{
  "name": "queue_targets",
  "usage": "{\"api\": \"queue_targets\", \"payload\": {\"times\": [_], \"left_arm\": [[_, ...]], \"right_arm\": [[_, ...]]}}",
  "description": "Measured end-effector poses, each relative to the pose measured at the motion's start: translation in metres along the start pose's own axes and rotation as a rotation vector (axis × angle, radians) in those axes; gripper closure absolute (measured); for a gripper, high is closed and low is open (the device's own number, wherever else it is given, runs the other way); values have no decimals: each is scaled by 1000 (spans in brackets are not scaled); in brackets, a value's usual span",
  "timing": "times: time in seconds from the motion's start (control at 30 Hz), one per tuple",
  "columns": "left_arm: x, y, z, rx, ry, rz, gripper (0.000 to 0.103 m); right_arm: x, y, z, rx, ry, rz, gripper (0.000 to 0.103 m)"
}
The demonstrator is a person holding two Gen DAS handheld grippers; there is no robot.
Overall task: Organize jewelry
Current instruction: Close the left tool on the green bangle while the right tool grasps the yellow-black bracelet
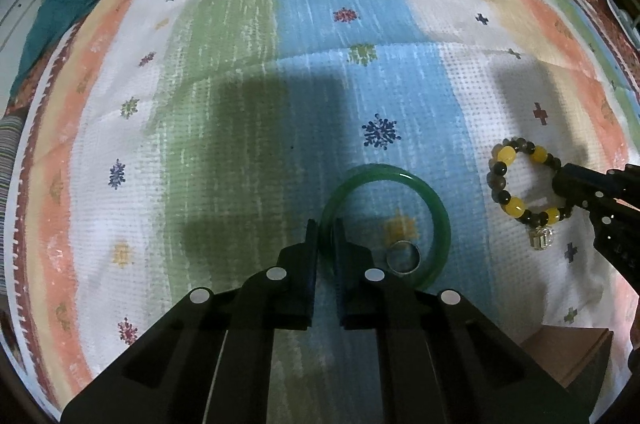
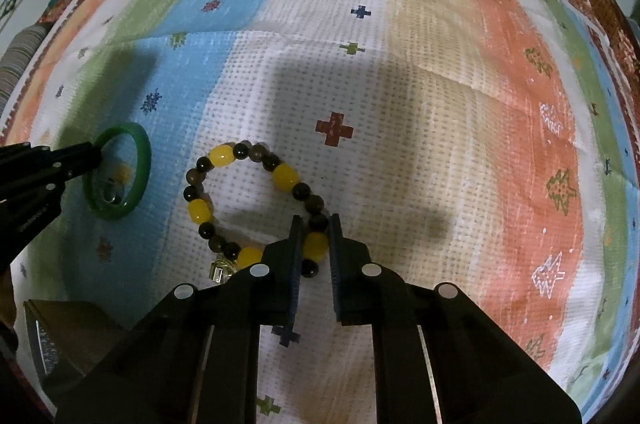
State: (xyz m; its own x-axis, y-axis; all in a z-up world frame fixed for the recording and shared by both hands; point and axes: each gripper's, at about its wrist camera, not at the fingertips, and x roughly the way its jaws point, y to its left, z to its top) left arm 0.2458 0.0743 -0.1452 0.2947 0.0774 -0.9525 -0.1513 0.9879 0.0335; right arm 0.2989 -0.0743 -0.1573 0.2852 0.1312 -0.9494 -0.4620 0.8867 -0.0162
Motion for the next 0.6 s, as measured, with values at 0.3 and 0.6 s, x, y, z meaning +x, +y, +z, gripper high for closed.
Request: {"api": "queue_targets", "payload": {"times": [0.3, 0.6], "left_arm": [[-21, 5, 1, -8, -45, -17, 96], [-47, 4, -1, -16, -98, -31, 95]], "right_arm": [[-26, 6, 5, -22, -69, 1, 90], [-56, 15, 6, -26, -144, 18, 90]]}}
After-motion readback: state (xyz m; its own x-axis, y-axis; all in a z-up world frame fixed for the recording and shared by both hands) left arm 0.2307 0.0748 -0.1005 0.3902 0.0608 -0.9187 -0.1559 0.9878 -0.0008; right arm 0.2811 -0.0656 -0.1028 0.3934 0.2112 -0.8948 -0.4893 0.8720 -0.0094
